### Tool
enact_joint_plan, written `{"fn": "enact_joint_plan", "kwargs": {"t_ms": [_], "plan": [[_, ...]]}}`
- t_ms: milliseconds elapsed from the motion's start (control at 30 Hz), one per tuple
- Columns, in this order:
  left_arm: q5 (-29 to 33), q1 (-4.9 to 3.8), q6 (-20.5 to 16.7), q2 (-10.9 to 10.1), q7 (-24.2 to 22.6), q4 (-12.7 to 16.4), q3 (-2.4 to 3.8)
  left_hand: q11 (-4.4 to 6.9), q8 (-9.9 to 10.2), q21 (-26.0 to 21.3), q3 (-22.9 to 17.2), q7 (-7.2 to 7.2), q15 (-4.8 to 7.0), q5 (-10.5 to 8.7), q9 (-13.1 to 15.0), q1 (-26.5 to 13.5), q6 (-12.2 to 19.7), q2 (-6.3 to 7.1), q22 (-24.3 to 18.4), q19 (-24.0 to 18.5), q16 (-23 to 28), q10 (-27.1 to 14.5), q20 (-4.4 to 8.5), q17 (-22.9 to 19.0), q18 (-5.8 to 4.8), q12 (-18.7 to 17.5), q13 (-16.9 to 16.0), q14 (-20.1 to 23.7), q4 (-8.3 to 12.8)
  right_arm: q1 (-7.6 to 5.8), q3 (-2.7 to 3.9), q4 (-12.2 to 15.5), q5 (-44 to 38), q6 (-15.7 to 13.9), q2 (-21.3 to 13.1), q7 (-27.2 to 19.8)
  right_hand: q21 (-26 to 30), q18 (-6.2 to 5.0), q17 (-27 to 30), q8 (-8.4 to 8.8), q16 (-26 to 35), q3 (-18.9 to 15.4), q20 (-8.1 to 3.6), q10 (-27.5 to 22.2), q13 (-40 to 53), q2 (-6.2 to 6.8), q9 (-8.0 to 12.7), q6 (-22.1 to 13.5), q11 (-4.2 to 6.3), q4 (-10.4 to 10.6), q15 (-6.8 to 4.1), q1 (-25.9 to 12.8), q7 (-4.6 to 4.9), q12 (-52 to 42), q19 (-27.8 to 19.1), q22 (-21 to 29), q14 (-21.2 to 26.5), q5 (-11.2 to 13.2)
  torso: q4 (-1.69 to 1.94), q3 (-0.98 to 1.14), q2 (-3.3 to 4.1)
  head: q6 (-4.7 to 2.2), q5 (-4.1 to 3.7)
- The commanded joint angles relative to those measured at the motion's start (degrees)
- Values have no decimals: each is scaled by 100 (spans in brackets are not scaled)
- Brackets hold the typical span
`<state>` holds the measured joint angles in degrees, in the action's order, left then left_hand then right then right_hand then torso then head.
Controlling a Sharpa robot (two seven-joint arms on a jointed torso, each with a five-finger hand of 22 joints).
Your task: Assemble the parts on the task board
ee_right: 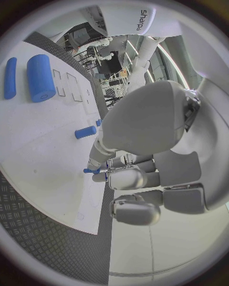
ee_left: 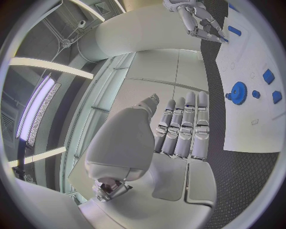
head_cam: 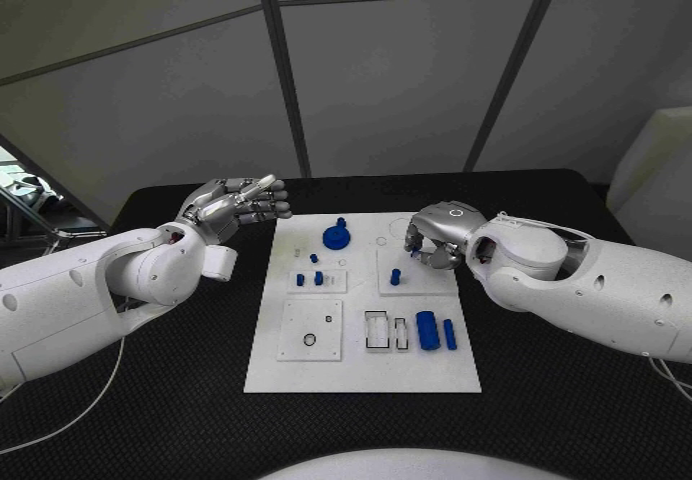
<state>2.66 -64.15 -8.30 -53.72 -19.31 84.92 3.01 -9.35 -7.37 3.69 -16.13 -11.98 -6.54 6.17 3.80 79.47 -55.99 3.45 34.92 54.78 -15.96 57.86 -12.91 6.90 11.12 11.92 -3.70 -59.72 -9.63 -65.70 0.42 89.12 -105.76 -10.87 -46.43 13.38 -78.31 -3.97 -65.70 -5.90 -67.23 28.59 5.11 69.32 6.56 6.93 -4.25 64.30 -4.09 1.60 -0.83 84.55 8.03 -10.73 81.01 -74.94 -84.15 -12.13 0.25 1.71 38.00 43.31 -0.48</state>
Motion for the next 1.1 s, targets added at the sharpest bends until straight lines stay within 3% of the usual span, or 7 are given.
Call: {"fn": "enact_joint_plan", "kwargs": {"t_ms": [33,300,600,767,867,1033,1100], "plan": [[25,-2,86,16,-114,-10,5,23,-18,40,11,-13,-2,4,5,40,-42,-28,-8,39,37,19,8,8,-59,21,7,-42,42,-12,10,177,-44,-360,-89,70,-41,74,-9,26,-32,40,-4,71,4,24,10,24,33,-2,-17,-85,9,36,43,-451,-280,-48,0,-6,-11,-11,7],[25,0,93,51,-111,-39,5,20,-18,40,15,-16,-4,3,4,40,-38,-19,-18,45,50,12,8,7,-61,18,8,-35,48,-16,44,697,238,-542,-237,62,-67,78,-28,46,-74,62,2,62,2,53,16,11,23,-17,-9,-136,19,62,50,-477,-280,-61,-2,-5,-5,-11,75],[24,0,99,133,-111,-89,5,19,-17,40,16,-17,-5,3,3,40,-37,-17,-19,46,52,10,8,6,-62,17,8,-33,49,-14,51,1123,491,-591,-35,-48,-88,82,-38,67,-105,84,10,44,-2,67,22,-8,13,-24,-1,-182,29,90,57,-499,-279,-70,14,-12,1,20,201],[22,-1,108,175,-107,-113,5,19,-17,39,17,-18,-6,3,3,41,-36,-14,-23,47,56,8,8,6,-62,16,8,-31,52,-12,47,1123,562,-554,162,-113,-96,84,-39,69,-109,88,11,43,-2,67,22,-9,13,-26,0,-185,29,93,62,-506,-279,-73,3,-13,6,61,318],[21,-2,117,217,-106,-143,6,18,-17,38,19,-19,-7,4,2,42,-35,-10,-29,48,63,5,9,6,-63,15,8,-28,57,14,44,1056,579,-519,306,-156,-96,83,-37,71,-110,93,12,41,-3,66,23,-11,13,-30,1,-186,30,96,61,-507,-279,-77,16,-8,15,102,384],[21,-6,117,276,-107,-180,6,17,-17,37,20,-20,-8,4,2,42,-34,-7,-32,49,66,4,8,6,-64,14,8,-27,58,191,42,914,561,-455,535,-251,-106,84,-35,82,-123,112,16,34,-4,65,25,-19,7,-47,5,-196,36,111,62,-517,-277,-99,9,-21,8,143,486],[20,-7,117,286,-107,-182,7,15,-17,36,23,-22,-9,3,1,38,-32,-4,-36,50,70,3,8,5,-65,14,8,-26,58,277,41,842,527,-419,642,-306,-106,84,-37,88,-131,121,18,30,-4,66,26,-26,4,-57,7,-197,39,117,60,-517,-276,-108,4,-14,16,163,512]]}}
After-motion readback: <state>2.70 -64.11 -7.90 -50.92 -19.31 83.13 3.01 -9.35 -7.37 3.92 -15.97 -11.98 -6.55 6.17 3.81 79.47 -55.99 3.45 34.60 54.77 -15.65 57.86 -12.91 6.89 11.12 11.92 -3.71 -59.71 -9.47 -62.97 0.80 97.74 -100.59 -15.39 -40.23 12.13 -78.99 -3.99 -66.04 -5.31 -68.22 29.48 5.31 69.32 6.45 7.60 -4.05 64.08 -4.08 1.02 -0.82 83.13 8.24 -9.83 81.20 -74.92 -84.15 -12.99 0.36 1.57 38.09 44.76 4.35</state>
